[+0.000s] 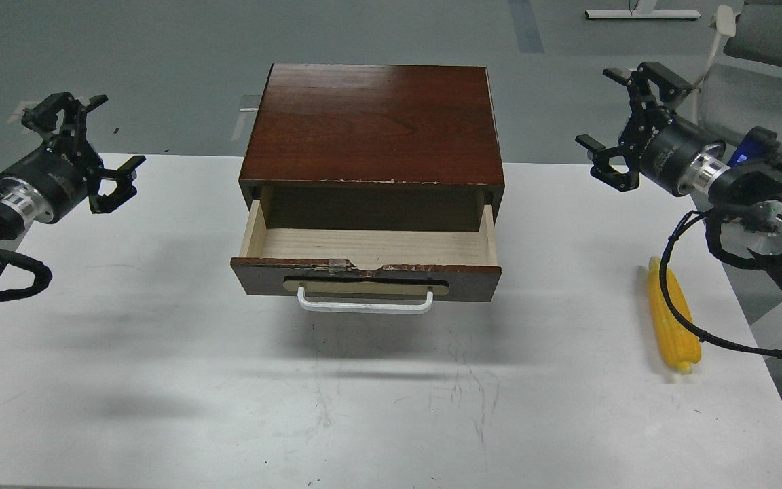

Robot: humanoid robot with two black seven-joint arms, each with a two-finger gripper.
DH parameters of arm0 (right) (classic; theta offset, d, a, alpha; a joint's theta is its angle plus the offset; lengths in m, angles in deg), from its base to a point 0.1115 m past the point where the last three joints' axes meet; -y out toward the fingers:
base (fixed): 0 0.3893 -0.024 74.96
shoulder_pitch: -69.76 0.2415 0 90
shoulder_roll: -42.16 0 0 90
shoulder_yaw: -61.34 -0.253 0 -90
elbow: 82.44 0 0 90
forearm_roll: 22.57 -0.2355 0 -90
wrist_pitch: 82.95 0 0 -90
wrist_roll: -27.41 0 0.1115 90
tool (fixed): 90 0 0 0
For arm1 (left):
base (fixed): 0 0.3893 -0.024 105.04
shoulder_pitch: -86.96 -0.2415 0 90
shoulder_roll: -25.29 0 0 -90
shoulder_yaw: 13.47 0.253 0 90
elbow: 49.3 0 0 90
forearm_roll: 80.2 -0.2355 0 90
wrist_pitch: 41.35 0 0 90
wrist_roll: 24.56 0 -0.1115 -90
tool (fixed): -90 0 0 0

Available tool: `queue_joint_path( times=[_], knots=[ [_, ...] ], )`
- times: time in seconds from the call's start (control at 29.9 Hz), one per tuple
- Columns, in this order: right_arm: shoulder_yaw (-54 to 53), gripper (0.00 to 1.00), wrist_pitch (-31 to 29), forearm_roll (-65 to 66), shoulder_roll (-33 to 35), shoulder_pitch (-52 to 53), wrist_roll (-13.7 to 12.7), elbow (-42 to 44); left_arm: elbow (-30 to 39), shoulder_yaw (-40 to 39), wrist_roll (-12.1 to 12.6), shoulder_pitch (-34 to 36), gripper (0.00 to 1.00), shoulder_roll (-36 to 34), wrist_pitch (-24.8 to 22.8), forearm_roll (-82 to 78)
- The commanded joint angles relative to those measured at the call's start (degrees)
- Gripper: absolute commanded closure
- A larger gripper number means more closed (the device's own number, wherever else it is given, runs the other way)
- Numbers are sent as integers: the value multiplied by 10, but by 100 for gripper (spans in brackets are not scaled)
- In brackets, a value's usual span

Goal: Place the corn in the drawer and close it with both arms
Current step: 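Move the right gripper toward the yellow corn cob on the table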

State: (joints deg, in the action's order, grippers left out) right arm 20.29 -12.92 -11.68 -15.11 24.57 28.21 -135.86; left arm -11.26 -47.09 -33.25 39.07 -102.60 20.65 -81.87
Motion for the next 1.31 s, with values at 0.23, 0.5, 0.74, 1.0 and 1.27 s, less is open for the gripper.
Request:
queue_joint_path(
  times=[0.23, 0.5, 0.74, 1.0, 1.27],
  knots=[
    [-61, 0, -6, -2, 7, -41, 26, -26, 0, 4, 0, 5, 2, 23, 0, -3],
    [-88, 1, -4, -2, 7, -69, 56, -32, -1, 2, -1, 3, 2, 22, 0, -3],
    [-97, 2, -2, -30, 17, -76, 53, -39, 0, -6, -9, 2, 2, 22, 0, 0],
    [-100, 1, -9, -29, 65, -93, 57, -71, 0, -13, -12, 3, 2, 21, 0, 0],
    [-92, 0, -11, -26, 84, -97, 51, -81, 0, -11, -13, 2, 2, 23, 0, -1]
  ],
)
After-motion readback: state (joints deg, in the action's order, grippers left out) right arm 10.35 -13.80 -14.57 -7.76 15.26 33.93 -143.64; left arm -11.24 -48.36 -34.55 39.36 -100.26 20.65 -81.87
